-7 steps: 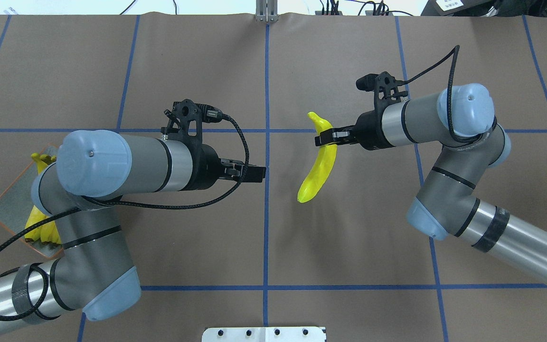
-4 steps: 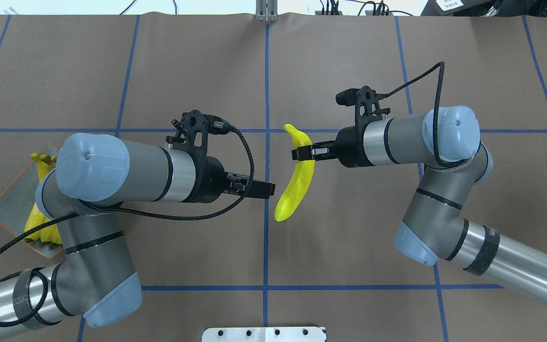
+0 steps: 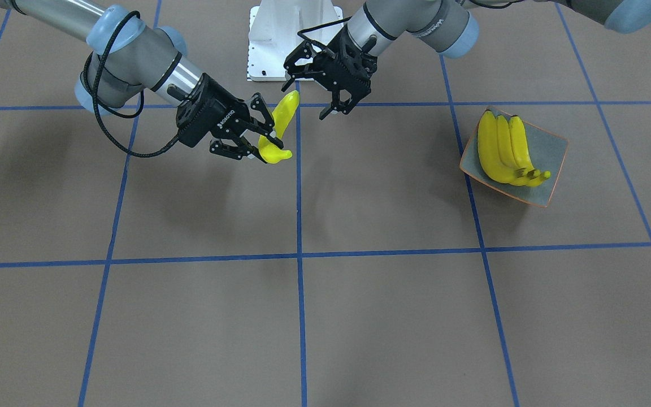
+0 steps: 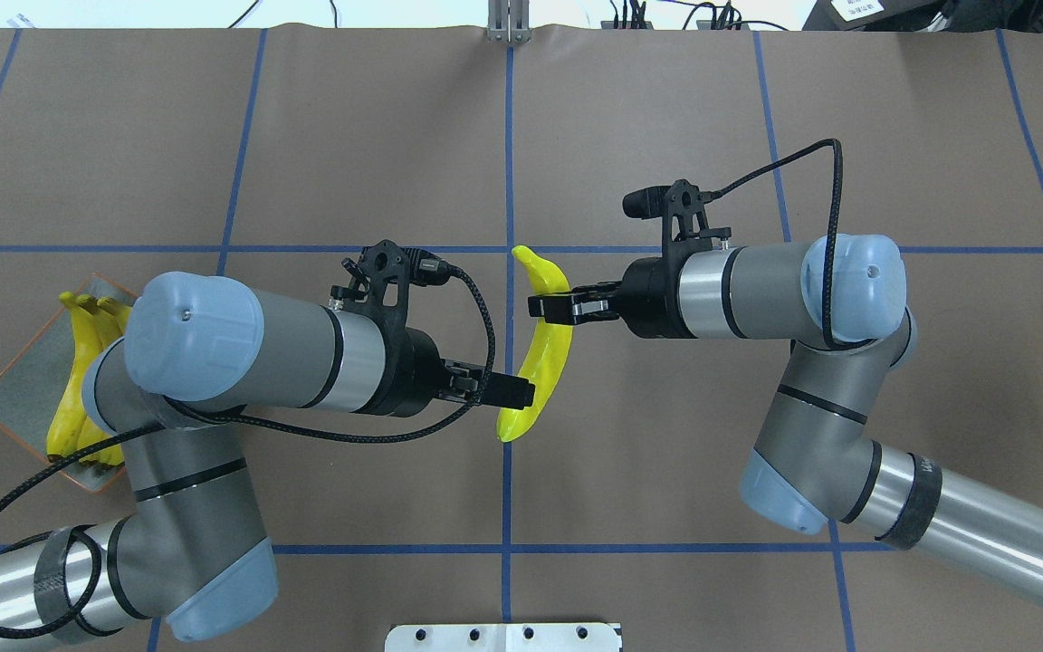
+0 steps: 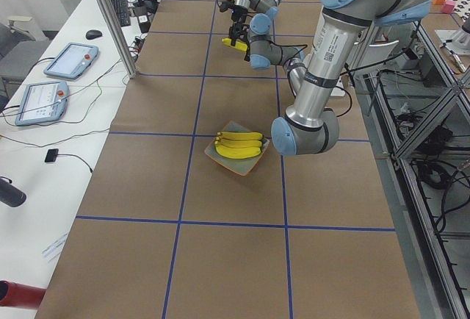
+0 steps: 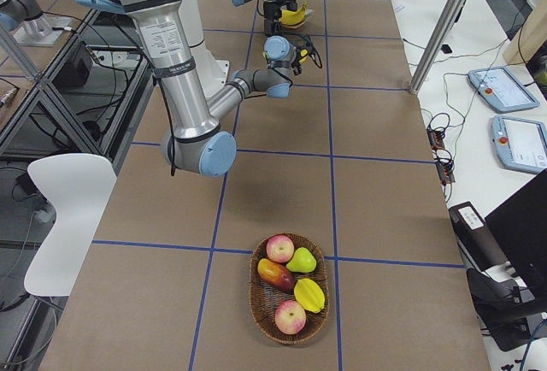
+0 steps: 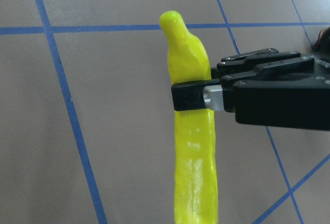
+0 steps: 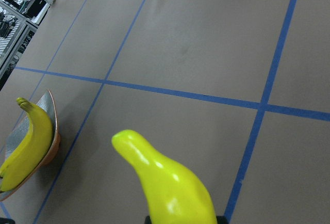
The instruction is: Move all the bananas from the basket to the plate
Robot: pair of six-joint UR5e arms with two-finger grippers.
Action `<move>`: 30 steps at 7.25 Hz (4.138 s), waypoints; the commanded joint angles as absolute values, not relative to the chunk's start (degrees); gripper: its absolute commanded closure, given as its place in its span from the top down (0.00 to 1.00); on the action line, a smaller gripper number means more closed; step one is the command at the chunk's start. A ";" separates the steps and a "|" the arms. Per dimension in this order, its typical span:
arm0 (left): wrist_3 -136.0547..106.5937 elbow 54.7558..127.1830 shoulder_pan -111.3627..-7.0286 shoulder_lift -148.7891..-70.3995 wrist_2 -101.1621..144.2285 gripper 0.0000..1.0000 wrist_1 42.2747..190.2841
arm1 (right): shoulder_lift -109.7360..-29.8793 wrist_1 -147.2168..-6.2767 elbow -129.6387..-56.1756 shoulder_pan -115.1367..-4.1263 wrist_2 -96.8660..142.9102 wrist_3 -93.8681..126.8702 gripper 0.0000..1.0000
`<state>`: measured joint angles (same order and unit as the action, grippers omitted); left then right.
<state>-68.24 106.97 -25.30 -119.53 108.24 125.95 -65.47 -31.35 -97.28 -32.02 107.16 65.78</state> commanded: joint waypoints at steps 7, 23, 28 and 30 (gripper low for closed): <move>-69.43 105.21 -24.70 -121.20 108.28 0.83 125.95 | -63.99 -31.03 -99.67 -28.21 103.45 65.04 0.00; -52.53 122.17 -51.63 -90.57 119.78 0.00 97.29 | -85.25 -24.70 -102.31 -31.28 91.58 66.00 1.00; -42.19 112.26 -55.55 -87.10 119.97 0.00 98.08 | -86.57 -24.79 -102.04 -32.52 91.05 66.18 1.00; -42.36 111.36 -55.37 -86.75 121.02 0.00 97.74 | -86.57 -24.79 -101.52 -32.43 91.05 66.27 1.00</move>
<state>-42.15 112.25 -55.53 -86.83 120.53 97.95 -86.56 -24.78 -101.88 -32.50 91.06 66.23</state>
